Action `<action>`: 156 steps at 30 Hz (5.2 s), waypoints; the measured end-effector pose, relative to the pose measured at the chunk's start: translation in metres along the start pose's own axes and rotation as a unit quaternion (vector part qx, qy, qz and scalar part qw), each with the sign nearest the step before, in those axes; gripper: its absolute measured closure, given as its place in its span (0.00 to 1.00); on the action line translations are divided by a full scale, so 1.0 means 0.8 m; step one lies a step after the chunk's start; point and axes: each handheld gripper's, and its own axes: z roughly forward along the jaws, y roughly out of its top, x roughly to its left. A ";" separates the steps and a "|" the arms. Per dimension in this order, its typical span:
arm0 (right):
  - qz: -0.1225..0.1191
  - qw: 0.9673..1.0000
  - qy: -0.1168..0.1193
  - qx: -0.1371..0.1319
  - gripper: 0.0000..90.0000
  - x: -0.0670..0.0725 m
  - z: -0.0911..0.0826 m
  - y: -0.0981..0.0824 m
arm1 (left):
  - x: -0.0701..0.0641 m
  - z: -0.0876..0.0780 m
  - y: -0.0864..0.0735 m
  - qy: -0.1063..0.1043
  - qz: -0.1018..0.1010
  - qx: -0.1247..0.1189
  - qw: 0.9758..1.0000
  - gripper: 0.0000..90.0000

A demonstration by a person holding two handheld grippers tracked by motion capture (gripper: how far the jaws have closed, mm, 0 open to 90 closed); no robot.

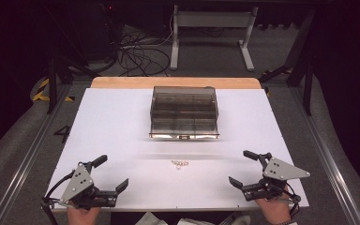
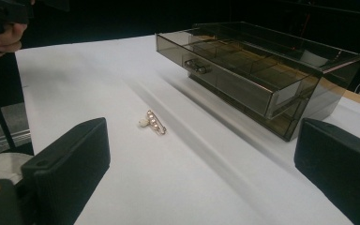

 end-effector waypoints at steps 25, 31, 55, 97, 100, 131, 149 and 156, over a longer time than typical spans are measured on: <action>0.006 1.000 0.006 0.007 0.08 0.003 -0.003 0.006 | 0.001 -0.002 0.001 -0.004 -0.006 -0.010 1.000 0.01; 0.003 1.000 0.012 0.007 0.09 0.003 -0.001 0.011 | -0.001 -0.003 0.002 0.009 0.005 -0.007 1.000 0.01; 0.011 0.998 0.054 0.030 0.09 0.002 0.047 0.050 | -0.001 -0.002 0.001 0.006 0.005 -0.002 1.000 0.02; -0.006 0.993 0.112 0.044 0.09 0.010 0.126 0.088 | 0.001 -0.003 0.001 0.007 0.005 0.000 1.000 0.02; -0.016 0.992 0.122 0.035 0.10 0.014 0.128 0.091 | 0.001 -0.003 0.001 0.007 0.006 0.000 1.000 0.02; -0.011 0.982 0.133 0.135 0.28 0.021 0.170 0.085 | 0.001 -0.003 0.001 0.007 0.006 0.002 1.000 0.02; -0.047 0.963 0.133 0.231 0.45 0.026 0.217 0.064 | 0.001 -0.002 0.000 0.004 0.004 0.003 1.000 0.02; -0.048 0.957 0.137 0.251 0.49 0.021 0.226 0.057 | 0.001 -0.002 0.000 0.004 0.004 0.003 1.000 0.02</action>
